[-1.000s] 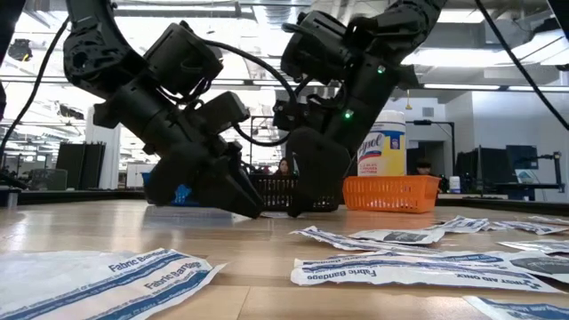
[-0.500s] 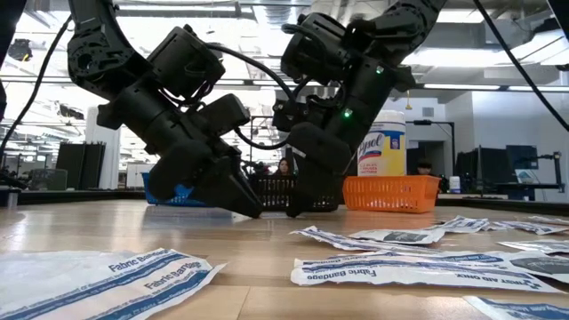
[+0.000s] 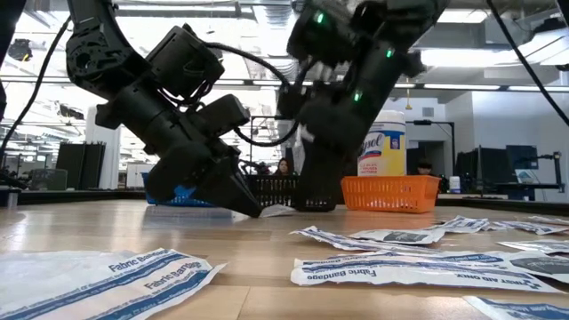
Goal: Pick & Place First Aid Supplies
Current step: Put the ointment pack into the orange bin
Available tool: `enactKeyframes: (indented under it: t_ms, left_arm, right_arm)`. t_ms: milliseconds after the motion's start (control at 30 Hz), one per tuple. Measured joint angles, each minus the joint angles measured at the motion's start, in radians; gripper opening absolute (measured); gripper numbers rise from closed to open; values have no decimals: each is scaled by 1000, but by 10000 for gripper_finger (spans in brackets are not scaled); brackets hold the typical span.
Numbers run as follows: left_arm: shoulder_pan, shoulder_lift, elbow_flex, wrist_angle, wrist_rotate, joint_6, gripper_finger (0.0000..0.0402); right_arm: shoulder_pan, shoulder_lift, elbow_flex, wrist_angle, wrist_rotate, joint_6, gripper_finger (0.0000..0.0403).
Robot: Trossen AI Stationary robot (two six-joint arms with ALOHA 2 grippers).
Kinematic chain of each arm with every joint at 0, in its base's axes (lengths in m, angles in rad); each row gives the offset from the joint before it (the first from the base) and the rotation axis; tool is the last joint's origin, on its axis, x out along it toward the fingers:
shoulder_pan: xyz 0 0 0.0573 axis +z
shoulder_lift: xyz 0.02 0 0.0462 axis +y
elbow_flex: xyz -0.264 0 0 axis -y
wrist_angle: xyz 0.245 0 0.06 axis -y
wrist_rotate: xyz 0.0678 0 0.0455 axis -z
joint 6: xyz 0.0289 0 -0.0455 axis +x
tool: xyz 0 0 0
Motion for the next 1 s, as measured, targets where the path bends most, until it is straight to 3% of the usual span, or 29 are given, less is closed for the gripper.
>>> enactKeyframes:
  t_ms: [167, 433, 867, 1000]
  left_arm:
    - [-30, 1, -1, 25, 14, 0, 6]
    - [-63, -14, 34, 38, 18, -20, 7]
    - [-74, -267, 39, -133, 70, -253, 5]
    - [-74, -274, 39, -141, 67, -278, 6]
  right_arm:
    - [30, -44, 2, -21, 16, -50, 85]
    - [102, -51, 3, 52, 31, -314, 85]
    - [187, -53, 4, 158, 413, -504, 85]
    - [193, -53, 4, 172, 431, -524, 85]
